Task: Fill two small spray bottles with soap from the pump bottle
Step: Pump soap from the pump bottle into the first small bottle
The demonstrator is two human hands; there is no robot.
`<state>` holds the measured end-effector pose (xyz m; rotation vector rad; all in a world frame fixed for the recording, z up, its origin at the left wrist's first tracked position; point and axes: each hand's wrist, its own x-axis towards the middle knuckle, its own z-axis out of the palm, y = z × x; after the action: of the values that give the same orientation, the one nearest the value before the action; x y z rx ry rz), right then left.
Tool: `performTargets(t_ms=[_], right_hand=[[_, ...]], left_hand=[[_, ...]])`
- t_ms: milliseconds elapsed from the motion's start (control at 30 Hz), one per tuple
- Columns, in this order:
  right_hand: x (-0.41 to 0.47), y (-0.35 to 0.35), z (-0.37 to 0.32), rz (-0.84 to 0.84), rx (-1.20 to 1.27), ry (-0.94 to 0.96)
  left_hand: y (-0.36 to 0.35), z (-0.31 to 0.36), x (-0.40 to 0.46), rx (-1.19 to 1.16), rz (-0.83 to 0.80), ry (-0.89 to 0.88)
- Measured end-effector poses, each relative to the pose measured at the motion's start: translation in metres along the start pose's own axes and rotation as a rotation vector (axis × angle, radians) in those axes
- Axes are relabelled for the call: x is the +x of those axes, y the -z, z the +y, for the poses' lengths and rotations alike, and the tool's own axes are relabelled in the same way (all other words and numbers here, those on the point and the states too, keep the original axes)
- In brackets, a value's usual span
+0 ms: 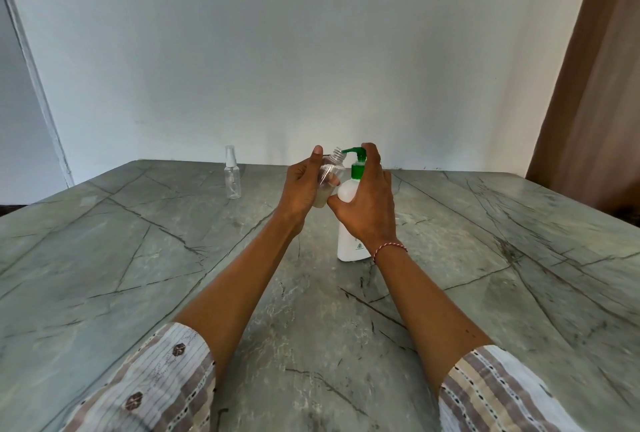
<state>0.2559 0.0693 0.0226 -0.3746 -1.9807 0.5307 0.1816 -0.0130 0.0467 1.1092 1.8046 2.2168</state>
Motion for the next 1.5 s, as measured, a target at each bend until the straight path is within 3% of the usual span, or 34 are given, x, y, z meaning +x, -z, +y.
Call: performTargets(t_ms=[1500], right_hand=[[0.0018, -0.0005, -0.0008, -0.035, -0.011, -0.009]], left_hand=[[0.0026, -0.0031, 0.0001, -0.022, -0.007, -0.011]])
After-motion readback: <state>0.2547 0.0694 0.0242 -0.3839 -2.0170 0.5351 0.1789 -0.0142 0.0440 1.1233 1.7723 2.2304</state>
